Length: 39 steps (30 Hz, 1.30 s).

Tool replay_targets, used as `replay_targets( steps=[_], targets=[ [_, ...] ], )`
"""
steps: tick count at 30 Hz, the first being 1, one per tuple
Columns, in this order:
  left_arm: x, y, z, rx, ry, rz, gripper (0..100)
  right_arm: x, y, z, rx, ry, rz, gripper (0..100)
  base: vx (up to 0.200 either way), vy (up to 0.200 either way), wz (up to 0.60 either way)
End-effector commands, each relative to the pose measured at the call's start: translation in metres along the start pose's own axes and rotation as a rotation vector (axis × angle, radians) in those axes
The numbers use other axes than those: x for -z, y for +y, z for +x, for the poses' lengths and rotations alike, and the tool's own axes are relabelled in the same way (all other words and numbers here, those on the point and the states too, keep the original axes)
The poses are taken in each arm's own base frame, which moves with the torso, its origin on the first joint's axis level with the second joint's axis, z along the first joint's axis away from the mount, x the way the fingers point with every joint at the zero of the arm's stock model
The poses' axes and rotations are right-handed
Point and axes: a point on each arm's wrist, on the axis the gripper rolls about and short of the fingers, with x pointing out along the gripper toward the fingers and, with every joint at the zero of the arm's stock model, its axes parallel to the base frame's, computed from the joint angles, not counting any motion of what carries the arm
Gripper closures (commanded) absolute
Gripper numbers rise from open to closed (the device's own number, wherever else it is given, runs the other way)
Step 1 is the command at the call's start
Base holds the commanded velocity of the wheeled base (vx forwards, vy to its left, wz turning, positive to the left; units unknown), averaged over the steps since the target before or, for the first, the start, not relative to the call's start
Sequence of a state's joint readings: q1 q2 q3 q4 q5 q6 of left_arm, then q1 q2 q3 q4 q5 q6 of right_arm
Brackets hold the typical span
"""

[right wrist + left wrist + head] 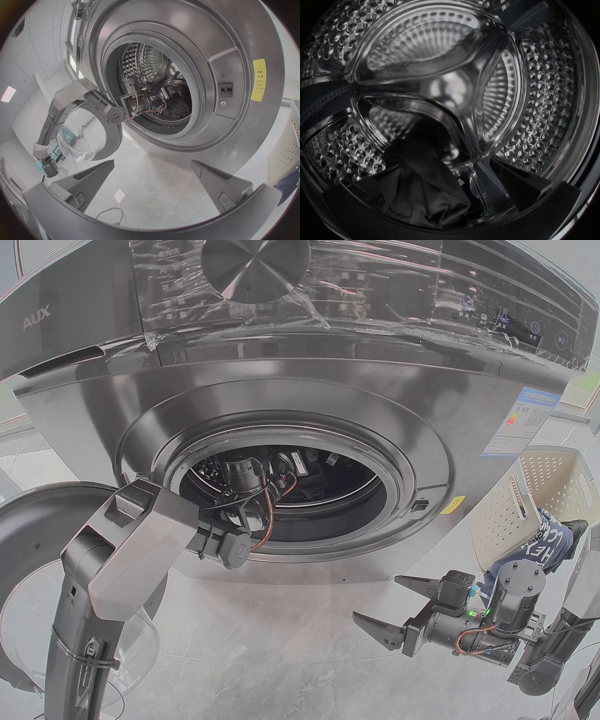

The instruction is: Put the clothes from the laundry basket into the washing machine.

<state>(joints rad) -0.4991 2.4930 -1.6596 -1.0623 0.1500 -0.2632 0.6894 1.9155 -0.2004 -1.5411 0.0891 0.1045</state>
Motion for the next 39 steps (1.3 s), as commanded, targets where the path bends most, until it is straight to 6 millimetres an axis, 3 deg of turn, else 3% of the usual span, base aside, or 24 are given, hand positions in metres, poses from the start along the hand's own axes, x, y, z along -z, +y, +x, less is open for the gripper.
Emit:
replay_targets(
  steps=[1, 7, 13, 20, 30, 39],
  targets=[
    [-0.006, -0.004, -0.013, 0.004, 0.047, 0.007, 0, 0.0, 0.0, 0.0, -0.001, -0.001, -0.002, 0, 0.0, 0.0, 0.0],
    [-0.004, -0.007, -0.027, -0.001, 0.117, 0.017, 0, 0.0, 0.001, 0.0, -0.004, 0.0, -0.002, 0, 0.0, 0.0, 0.0],
    [0.004, -0.033, -0.077, 0.105, 0.3, 0.102, 0, 0.001, 0.0, -0.002, 0.0, 0.007, -0.001, 0, 0.0, 0.0, 0.0],
    [0.014, -0.036, -0.118, 0.167, 0.332, 0.25, 0, 0.006, 0.004, -0.01, -0.011, 0.037, -0.006, 0, 0.0, 0.0, 0.0],
    [-0.022, -0.044, -0.191, 0.296, 0.376, 0.243, 0, 0.006, 0.009, -0.031, -0.022, 0.049, -0.03, 0, 0.0, 0.0, 0.0],
    [-0.043, -0.036, -0.255, 0.326, 0.389, 0.257, 0, -0.012, 0.008, -0.058, 0.02, -0.048, -0.048, 0, 0.0, 0.0, 0.0]
  ],
)
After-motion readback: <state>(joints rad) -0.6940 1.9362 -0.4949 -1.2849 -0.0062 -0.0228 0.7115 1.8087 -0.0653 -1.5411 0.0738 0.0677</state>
